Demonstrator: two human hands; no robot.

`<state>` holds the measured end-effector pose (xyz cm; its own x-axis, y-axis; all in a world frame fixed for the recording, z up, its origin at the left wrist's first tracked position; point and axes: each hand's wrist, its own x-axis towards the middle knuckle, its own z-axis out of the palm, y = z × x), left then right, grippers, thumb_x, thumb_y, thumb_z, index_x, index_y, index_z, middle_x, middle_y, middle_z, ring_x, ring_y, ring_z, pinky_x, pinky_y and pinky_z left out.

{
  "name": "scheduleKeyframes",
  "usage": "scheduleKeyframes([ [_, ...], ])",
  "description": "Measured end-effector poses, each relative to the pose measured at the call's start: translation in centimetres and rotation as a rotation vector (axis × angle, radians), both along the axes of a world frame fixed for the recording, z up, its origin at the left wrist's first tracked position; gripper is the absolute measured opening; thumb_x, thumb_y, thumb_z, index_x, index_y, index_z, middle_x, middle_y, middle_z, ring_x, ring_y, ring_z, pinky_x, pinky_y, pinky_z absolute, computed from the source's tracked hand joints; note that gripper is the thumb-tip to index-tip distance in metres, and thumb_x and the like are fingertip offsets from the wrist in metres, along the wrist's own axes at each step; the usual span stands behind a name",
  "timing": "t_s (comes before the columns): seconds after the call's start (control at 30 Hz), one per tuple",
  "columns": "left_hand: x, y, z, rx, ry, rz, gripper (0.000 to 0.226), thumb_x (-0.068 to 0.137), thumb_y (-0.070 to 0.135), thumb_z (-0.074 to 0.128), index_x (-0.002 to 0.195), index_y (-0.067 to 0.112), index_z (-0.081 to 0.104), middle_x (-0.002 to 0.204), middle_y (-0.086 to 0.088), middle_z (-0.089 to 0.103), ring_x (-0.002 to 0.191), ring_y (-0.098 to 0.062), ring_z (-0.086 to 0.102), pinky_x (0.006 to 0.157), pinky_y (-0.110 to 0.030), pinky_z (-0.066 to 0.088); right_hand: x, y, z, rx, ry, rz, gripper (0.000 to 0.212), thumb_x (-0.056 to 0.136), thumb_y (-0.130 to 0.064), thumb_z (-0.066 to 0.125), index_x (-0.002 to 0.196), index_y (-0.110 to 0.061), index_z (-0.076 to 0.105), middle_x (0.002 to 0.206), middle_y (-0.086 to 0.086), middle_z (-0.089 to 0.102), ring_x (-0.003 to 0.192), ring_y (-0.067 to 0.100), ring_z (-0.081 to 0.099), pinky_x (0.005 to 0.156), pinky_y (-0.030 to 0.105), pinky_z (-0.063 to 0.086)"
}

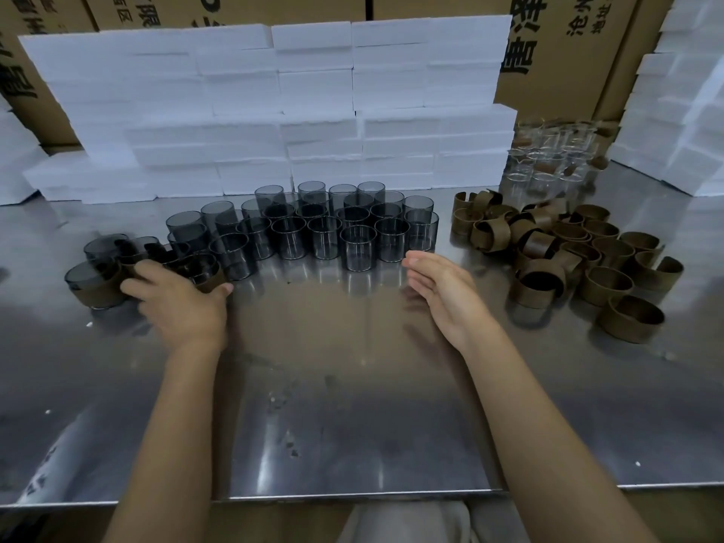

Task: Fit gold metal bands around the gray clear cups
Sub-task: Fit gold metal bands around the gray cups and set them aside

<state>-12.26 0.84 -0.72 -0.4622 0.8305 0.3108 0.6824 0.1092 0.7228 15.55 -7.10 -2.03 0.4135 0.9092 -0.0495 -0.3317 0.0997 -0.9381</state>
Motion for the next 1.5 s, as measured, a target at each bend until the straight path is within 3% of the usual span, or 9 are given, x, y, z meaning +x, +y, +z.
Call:
scheduleKeyframes([
  [0.1, 2.4, -0.5, 0.4, 0.083, 0.237, -0.046, 0.077, 0.08, 0.028, 0.086, 0.13, -0.007, 0.04, 0.136, -0.034, 0.039, 0.121, -0.049, 0.041, 0.104, -0.05, 0.032, 0.0, 0.0, 0.0, 0.007, 0.018, -0.005, 0.014, 0.097, -0.001, 0.06, 0.101, -0.01, 0.07, 0.131, 0.022, 0.065, 0.116, 0.02, 0.062, 0.097, 0.023, 0.051],
  [0.33, 13.5, -0.3, 0.1, 0.005, -0.164, -0.64, 0.071, 0.087, 0.023, 0.08, 0.138, 0.007, 0.034, 0.143, -0.014, 0.04, 0.126, -0.031, 0.049, 0.107, -0.037, 0.04, 0.2, 0.1, -0.1, 0.014, 0.046, -0.001, 0.015, 0.097, -0.001, 0.06, 0.1, -0.011, 0.07, 0.126, 0.02, 0.067, 0.121, 0.024, 0.061, 0.093, 0.021, 0.052],
  [0.7, 17.8, 1.4, -2.5, 0.027, -0.268, -0.405, 0.06, 0.082, 0.036, 0.083, 0.123, 0.009, 0.048, 0.131, -0.011, 0.057, 0.123, -0.031, 0.051, 0.098, -0.047, 0.047, 0.6, 0.6, -0.1, -0.024, 0.098, -0.029, 0.013, 0.098, -0.006, 0.062, 0.105, -0.01, 0.071, 0.125, 0.02, 0.069, 0.123, 0.027, 0.063, 0.091, 0.024, 0.055],
  [0.83, 16.7, 0.7, -0.7, 0.082, -0.503, -0.493, 0.049, 0.076, 0.045, 0.085, 0.105, 0.021, 0.054, 0.099, 0.002, 0.065, 0.095, -0.013, 0.064, 0.083, -0.03, 0.052, 0.9, 0.6, 0.4, -0.046, 0.157, -0.072, 0.036, 0.101, -0.027, 0.062, 0.127, -0.002, 0.063, 0.124, 0.016, 0.069, 0.116, 0.024, 0.066, 0.087, 0.026, 0.055],
  [0.93, 16.3, -0.4, 1.0, 0.015, -0.666, -0.771, 0.032, 0.079, 0.043, 0.085, 0.098, 0.023, 0.069, 0.079, 0.011, 0.072, 0.072, 0.006, 0.065, 0.065, -0.009, 0.046, 0.6, 0.4, 1.0, -0.024, 0.147, -0.013, 0.053, 0.097, -0.055, 0.056, 0.127, -0.012, 0.062, 0.113, 0.006, 0.073, 0.103, 0.016, 0.069, 0.087, 0.028, 0.056],
  [1.03, 16.6, -1.9, 1.5, -0.121, -0.636, -1.032, 0.025, 0.086, 0.04, 0.077, 0.098, 0.018, 0.077, 0.076, 0.013, 0.073, 0.067, 0.008, 0.063, 0.059, -0.006, 0.044, 0.4, -0.1, 1.2, 0.054, 0.141, 0.12, 0.073, 0.085, -0.073, 0.051, 0.129, -0.016, 0.066, 0.108, 0.003, 0.076, 0.098, 0.015, 0.071, 0.091, 0.034, 0.058],
  [1.3, 16.3, -2.7, 2.0, -0.208, -0.606, -1.174, 0.032, 0.097, 0.046, 0.062, 0.111, 0.021, 0.077, 0.084, 0.014, 0.076, 0.073, 0.009, 0.065, 0.06, -0.005, 0.043, 0.0, 0.2, 1.3, 0.047, 0.057, 0.019, 0.064, 0.099, -0.068, 0.039, 0.121, -0.016, 0.07, 0.112, 0.014, 0.076, 0.104, 0.028, 0.074, 0.097, 0.048, 0.058],
  [1.43, 16.6, -2.6, 2.1, -0.127, -0.334, -1.165, 0.054, 0.095, 0.057, 0.054, 0.121, 0.015, 0.074, 0.111, -0.008, 0.068, 0.111, -0.016, 0.061, 0.097, -0.027, 0.046, 0.0, 0.3, 1.3, 0.075, 0.174, -0.019, 0.066, 0.103, -0.064, 0.029, 0.127, -0.013, 0.064, 0.12, 0.018, 0.073, 0.112, 0.035, 0.07, 0.098, 0.047, 0.057],
  [1.5, 16.6, -2.6, 2.1, -0.098, -0.261, -1.11, 0.056, 0.095, 0.054, 0.054, 0.134, 0.016, 0.067, 0.121, -0.005, 0.054, 0.126, -0.019, 0.046, 0.101, -0.016, 0.037, 0.3, 0.2, 1.2, 0.108, 0.25, -0.06, 0.061, 0.107, -0.055, 0.026, 0.123, -0.01, 0.064, 0.116, 0.019, 0.074, 0.109, 0.036, 0.07, 0.094, 0.043, 0.058],
])
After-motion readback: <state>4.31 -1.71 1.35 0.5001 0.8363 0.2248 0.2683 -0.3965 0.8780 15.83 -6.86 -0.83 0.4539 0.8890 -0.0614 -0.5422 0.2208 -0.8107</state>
